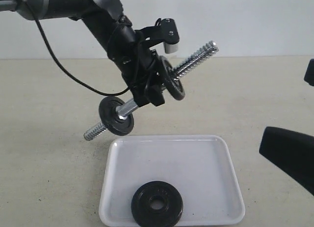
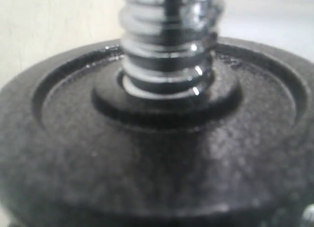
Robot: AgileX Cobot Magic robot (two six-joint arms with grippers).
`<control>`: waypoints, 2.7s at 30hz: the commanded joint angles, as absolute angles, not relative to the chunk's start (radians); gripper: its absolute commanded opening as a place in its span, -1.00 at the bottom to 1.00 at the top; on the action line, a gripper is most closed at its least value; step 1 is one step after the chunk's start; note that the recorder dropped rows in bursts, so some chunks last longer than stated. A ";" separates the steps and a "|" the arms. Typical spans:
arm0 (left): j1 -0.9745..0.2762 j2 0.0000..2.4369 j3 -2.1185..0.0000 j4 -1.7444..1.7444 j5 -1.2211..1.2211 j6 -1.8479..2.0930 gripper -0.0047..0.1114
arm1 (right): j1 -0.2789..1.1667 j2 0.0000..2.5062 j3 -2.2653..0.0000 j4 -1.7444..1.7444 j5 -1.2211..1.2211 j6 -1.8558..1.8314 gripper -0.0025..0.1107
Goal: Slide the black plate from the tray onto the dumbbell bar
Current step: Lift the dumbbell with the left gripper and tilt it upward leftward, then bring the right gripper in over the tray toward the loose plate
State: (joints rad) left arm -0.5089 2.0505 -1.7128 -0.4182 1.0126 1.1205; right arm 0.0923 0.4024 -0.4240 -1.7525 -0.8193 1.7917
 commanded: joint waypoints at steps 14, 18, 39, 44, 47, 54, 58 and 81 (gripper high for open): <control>-0.391 1.725 -1.301 -0.732 0.680 1.434 -0.84 | 0.090 0.406 -0.419 -1.744 -0.823 1.796 0.88; -0.391 1.681 -1.188 -0.781 0.569 1.488 -0.84 | 0.090 0.406 -0.419 -1.744 -0.823 1.796 0.88; -0.391 1.513 -0.855 -1.208 0.388 1.884 -0.84 | 0.090 0.406 -0.419 -1.744 -0.826 1.796 0.88; -0.391 1.481 -0.808 -1.331 0.390 1.975 -0.84 | 0.090 0.406 -0.419 -1.729 -0.827 1.796 0.88; -0.391 1.465 -0.779 -1.395 0.392 2.034 -0.84 | 0.090 0.406 -0.419 -1.690 -0.831 1.796 0.88; -0.391 1.449 -0.732 -1.419 0.419 2.042 -0.84 | 0.090 0.406 -0.419 -1.566 -0.890 1.799 0.88; -0.391 1.449 -0.732 -1.419 0.435 2.042 -0.84 | 0.090 0.406 -0.419 -1.505 -0.960 1.827 0.88; -0.391 1.449 -0.732 -1.476 0.446 2.044 -0.84 | 0.090 0.406 -0.419 -1.421 -1.092 1.878 0.88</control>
